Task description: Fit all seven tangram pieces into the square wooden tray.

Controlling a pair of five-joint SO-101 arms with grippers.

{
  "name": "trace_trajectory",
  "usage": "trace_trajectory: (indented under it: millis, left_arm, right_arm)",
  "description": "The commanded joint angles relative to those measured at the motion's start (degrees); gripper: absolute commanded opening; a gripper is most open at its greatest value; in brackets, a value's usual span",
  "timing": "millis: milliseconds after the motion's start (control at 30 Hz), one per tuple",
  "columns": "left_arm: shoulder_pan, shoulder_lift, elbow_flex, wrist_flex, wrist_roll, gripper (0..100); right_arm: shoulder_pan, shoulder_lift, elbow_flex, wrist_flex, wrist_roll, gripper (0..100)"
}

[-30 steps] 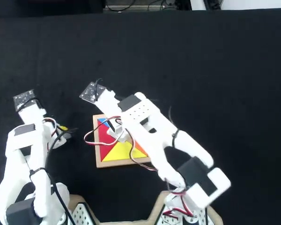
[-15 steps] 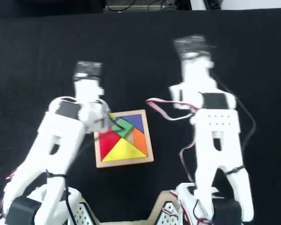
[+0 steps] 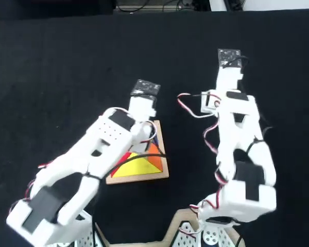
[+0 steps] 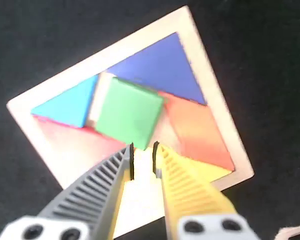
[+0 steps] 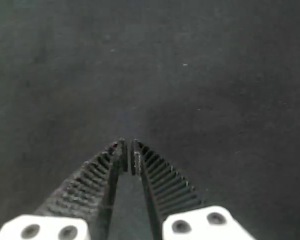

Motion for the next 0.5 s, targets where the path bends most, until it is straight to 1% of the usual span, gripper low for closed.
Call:
trace_trajectory:
  millis: [0,233,467]
  left_arm:
    - [0.75,4.84,-6.90,-0.88,0.44,9]
    - [0.40,18.55,-13.32,-0.62,0.35,9]
    - [-2.77,19.78,-14.29,0.09,0.09,9]
  right_arm:
    - [1.67,0.48,-4.26,-0.88,-0.44,1.1]
    - [0.88,0.48,-4.26,-0.44,-0.44,1.1]
    - [0.88,0.48,-4.26,-0.44,-0.44,1.1]
